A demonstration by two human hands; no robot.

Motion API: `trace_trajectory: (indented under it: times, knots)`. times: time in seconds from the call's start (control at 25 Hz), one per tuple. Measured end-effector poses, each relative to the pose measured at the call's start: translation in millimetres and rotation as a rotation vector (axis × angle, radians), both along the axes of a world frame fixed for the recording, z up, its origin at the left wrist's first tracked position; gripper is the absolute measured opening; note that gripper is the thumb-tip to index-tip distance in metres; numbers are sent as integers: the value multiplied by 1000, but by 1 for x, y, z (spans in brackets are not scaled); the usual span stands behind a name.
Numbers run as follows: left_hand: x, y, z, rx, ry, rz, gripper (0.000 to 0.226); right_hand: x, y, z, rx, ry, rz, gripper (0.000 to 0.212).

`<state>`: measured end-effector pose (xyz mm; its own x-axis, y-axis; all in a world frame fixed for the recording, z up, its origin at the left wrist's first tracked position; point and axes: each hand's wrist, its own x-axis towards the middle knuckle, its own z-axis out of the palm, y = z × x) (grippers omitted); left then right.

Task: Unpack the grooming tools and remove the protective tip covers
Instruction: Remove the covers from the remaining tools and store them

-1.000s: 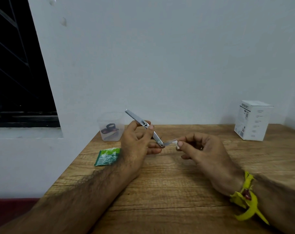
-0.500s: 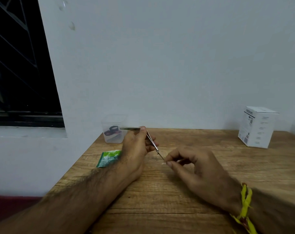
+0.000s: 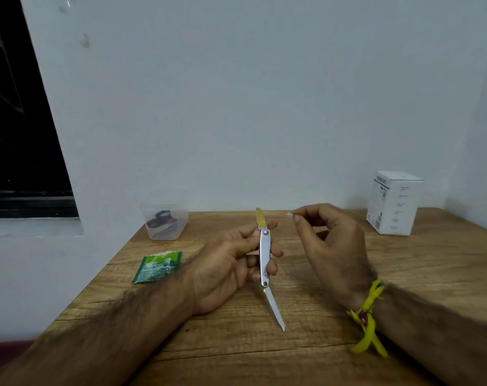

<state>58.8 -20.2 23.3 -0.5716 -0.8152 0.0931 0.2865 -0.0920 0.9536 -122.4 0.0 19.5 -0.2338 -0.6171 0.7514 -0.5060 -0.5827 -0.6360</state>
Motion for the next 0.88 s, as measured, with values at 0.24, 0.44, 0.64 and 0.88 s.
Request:
trace_trajectory:
  times: [0.24, 0.44, 0.64, 0.88]
  knots:
    - [-5, 3, -5, -41, 30, -10, 30, 3, 0, 0, -230, 323, 87, 12]
    - [-5, 2, -7, -60, 40, 53, 24, 8, 1, -3, -244, 507, 94, 10]
    - [-6, 4, -5, -50, 36, 112, 19, 3, 3, -3, -256, 607, 76, 10]
    - [-6, 6, -3, -35, 42, 112, 18, 7, -2, -4, -283, 553, 82, 11]
